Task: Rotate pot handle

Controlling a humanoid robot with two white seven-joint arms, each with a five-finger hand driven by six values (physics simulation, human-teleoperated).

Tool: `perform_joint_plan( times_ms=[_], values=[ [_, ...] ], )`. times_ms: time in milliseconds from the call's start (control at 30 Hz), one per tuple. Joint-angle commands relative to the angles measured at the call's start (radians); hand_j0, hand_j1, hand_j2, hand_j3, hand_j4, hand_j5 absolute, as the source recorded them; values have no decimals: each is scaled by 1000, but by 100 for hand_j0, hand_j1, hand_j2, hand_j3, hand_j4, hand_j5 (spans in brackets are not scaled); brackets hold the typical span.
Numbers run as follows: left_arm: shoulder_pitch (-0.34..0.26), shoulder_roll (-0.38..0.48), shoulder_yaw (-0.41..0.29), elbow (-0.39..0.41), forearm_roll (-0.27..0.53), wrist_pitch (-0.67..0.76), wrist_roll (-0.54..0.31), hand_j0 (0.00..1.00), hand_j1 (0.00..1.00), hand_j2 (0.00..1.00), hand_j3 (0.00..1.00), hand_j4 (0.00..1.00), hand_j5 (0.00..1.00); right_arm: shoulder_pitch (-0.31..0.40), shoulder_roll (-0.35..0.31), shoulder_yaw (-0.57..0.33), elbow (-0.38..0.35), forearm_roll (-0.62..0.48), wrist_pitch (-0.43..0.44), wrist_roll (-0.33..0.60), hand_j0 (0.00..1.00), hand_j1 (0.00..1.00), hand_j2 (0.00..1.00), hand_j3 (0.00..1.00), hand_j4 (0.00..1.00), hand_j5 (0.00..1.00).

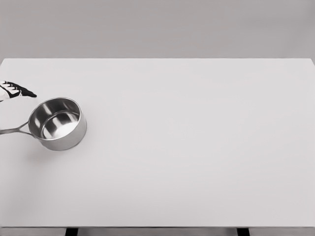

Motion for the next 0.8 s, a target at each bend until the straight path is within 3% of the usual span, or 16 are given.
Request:
perform_joint_plan(
  times_ms=[0, 200, 400, 767],
  values=[
    [0, 7, 4, -10, 31, 2, 4, 100, 100, 100, 100, 100, 100, 0, 0, 0, 1, 0, -1, 0, 100, 100, 100, 100, 100, 100],
    [9, 40, 0, -162, 53, 2, 4, 100, 100, 100, 100, 100, 100, 0, 0, 0, -1, 0, 1, 0, 100, 100, 100, 100, 100, 100],
    [18, 45, -33, -125, 19, 2, 1, 100, 100, 100, 100, 100, 100, 0, 0, 0, -1, 0, -1, 0, 100, 100, 100, 100, 100, 100],
    [37, 20, -32, -30, -51, 2, 1, 100, 100, 100, 100, 100, 100, 0, 0, 0, 1, 0, -1, 0, 100, 100, 100, 100, 100, 100]
  ],
)
